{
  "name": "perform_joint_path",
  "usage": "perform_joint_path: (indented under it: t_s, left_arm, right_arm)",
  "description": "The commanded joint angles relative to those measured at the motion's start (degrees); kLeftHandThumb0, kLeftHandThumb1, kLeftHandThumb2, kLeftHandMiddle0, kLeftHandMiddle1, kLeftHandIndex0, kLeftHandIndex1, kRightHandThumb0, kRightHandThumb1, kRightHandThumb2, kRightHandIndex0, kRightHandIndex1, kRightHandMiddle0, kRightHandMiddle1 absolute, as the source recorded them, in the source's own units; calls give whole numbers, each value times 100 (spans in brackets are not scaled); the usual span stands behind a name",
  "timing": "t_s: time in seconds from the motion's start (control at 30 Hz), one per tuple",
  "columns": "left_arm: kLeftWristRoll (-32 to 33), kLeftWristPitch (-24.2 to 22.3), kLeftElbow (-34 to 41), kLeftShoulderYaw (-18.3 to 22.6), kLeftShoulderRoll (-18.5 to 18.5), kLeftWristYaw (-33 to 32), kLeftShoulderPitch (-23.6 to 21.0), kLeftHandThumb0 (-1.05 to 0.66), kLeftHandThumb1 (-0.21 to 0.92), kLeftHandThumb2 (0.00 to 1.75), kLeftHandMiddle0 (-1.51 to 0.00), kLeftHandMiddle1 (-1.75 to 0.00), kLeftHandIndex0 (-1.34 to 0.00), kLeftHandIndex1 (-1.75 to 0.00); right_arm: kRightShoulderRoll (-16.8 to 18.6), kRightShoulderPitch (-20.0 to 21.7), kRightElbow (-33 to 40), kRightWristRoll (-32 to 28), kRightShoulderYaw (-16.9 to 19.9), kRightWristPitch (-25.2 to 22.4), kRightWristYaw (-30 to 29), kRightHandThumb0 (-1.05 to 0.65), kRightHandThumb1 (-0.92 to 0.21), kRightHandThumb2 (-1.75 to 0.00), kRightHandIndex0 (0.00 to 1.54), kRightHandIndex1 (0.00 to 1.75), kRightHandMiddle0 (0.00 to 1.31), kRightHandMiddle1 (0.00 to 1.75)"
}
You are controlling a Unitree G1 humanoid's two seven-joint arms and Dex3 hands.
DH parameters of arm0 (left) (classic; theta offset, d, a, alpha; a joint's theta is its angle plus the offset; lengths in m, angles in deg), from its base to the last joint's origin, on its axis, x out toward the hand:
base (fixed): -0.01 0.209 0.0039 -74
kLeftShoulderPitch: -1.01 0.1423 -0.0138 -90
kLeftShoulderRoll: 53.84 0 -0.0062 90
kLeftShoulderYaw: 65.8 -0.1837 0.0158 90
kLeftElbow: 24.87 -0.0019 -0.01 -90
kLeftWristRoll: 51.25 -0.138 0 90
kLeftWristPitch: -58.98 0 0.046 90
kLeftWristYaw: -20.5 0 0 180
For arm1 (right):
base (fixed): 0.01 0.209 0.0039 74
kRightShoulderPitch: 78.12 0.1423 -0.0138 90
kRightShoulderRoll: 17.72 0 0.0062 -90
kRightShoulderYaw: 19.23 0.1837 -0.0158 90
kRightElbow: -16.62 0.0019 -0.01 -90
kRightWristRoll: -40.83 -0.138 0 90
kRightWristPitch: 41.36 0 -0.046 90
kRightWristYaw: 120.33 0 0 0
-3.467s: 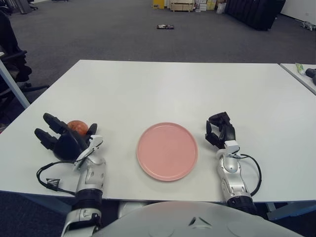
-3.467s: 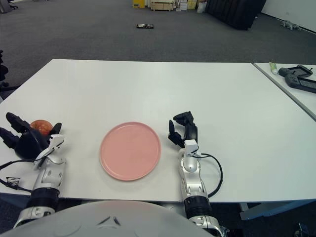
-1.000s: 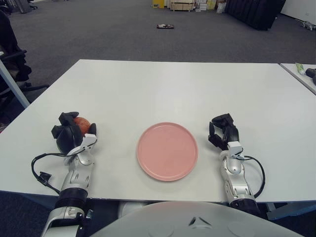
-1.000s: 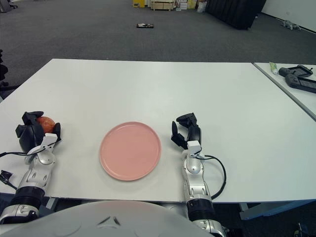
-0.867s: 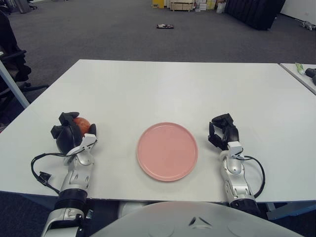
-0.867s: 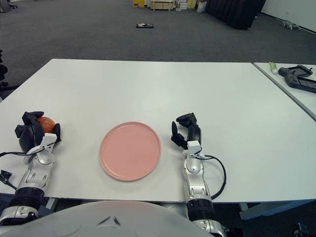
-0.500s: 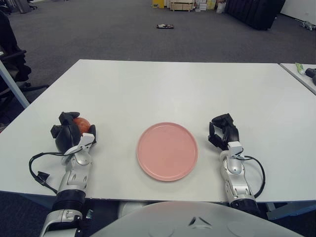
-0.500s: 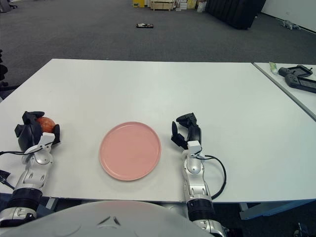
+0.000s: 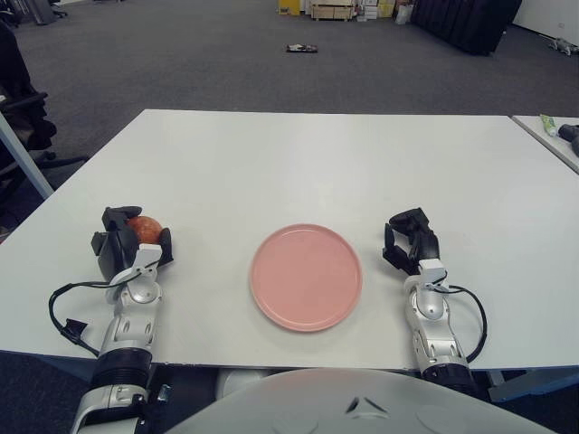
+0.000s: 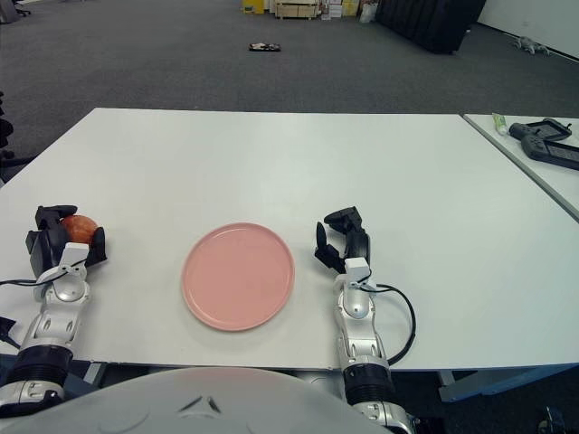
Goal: Put the apple into the plate.
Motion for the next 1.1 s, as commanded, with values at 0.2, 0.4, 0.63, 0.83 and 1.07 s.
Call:
perform_joint_path:
  t_s: [0.2,0.4,0.63,0.83,1.07]
  left_arm:
    - [118,151,-452,8,-44,177,78,-48,28,136,-122,-175,-63,-175]
    - [144,459,-569,13,-22,190,74,-48,28,136,-123,-175,-64,-175]
    - [132,563,412,19,-190,111,316,-49,27,137,-123,-175,-64,-175]
    - [59,483,1168,-9,-322,141,511,-49,26,138,-123,-175,-65,-175]
    - [-160,11,2580,-209,-701,262,754,-49,25,139,-125,-175,-66,-175]
  right_arm:
    - [13,-63,-164,-132,73,-113,-5,-38,-67,-87,59,130,34,175]
    - [10,-94,-91,-84,53,-171,-52,-38,-66,-89,59,130,35,175]
    - [-7,-83,-108,-85,51,-157,-57,-39,-64,-91,60,131,36,175]
    - [-9,-75,-127,-127,57,-141,-38,-39,-65,-91,61,131,36,175]
    - [-6,-78,-110,-121,56,-141,-47,-39,-65,-91,62,132,36,175]
